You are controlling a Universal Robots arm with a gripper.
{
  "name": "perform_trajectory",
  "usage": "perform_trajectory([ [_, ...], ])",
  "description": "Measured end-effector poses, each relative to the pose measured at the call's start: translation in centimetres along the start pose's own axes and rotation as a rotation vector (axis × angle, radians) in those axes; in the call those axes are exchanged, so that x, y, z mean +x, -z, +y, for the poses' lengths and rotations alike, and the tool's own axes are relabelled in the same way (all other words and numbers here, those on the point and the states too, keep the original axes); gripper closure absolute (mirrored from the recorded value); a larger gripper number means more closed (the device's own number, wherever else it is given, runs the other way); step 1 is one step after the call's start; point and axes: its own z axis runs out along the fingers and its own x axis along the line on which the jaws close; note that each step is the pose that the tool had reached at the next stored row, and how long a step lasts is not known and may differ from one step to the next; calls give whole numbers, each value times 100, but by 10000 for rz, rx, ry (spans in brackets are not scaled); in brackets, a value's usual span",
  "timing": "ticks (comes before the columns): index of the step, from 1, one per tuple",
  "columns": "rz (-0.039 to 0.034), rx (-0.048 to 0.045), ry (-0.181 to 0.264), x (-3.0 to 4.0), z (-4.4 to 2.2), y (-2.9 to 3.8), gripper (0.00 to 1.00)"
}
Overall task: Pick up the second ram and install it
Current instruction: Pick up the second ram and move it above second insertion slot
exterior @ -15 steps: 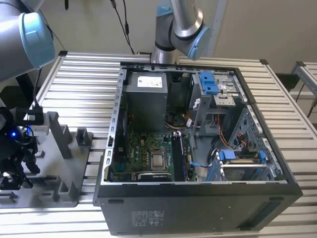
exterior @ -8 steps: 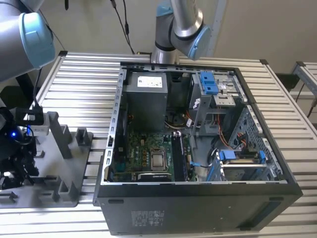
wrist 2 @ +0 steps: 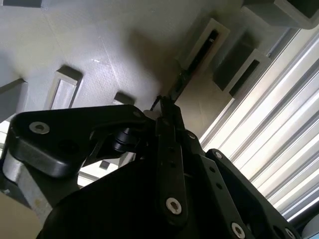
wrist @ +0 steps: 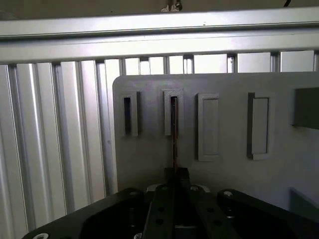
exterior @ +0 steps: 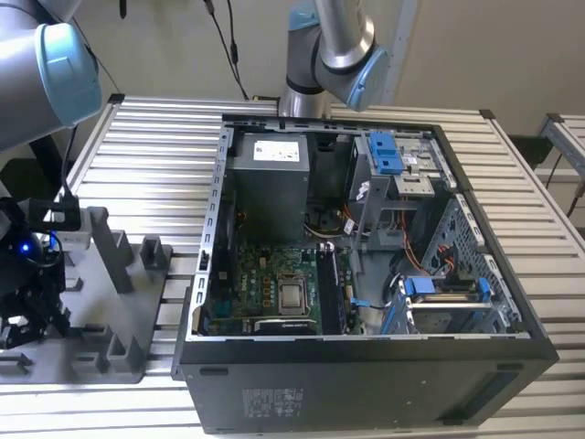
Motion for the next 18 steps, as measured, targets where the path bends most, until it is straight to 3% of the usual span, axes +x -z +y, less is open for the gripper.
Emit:
perform_trajectory([
  [10, 1, -12, 0, 0, 0, 5, 86],
  [18, 1, -11, 0, -1, -1, 231, 86],
])
